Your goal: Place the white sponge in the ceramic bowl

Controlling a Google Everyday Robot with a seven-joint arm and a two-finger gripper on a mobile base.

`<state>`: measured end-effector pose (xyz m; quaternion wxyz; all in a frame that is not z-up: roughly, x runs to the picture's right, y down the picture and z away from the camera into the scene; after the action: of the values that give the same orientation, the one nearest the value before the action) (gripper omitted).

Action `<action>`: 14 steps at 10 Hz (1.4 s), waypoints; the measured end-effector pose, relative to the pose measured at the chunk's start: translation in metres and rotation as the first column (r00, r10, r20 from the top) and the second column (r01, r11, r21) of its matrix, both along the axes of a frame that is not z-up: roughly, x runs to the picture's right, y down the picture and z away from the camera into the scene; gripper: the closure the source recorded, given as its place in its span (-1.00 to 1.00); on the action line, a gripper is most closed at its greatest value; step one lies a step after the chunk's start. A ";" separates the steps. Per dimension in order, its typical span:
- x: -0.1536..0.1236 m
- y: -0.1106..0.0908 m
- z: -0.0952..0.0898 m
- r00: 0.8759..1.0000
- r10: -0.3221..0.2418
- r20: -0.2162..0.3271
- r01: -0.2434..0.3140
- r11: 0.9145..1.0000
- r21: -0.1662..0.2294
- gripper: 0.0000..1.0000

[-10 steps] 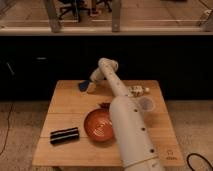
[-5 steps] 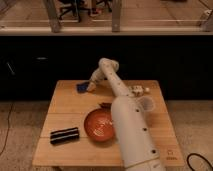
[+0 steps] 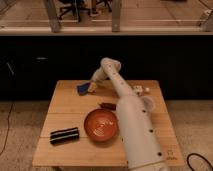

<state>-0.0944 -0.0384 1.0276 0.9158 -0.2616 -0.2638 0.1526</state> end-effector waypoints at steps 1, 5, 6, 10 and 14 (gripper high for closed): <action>0.001 0.000 -0.004 1.000 -0.004 0.008 0.004 1.000 0.003 1.00; 0.006 -0.002 -0.014 1.000 -0.016 0.025 0.016 1.000 0.013 1.00; 0.006 -0.002 -0.016 0.999 -0.018 0.028 0.018 1.000 0.016 1.00; 0.012 -0.001 -0.026 0.999 -0.029 0.045 0.028 0.999 0.025 1.00; 0.022 0.001 -0.040 0.997 -0.038 0.066 0.036 0.999 0.028 1.00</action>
<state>-0.0725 -0.0374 0.9880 0.9125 -0.2593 -0.2914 0.1232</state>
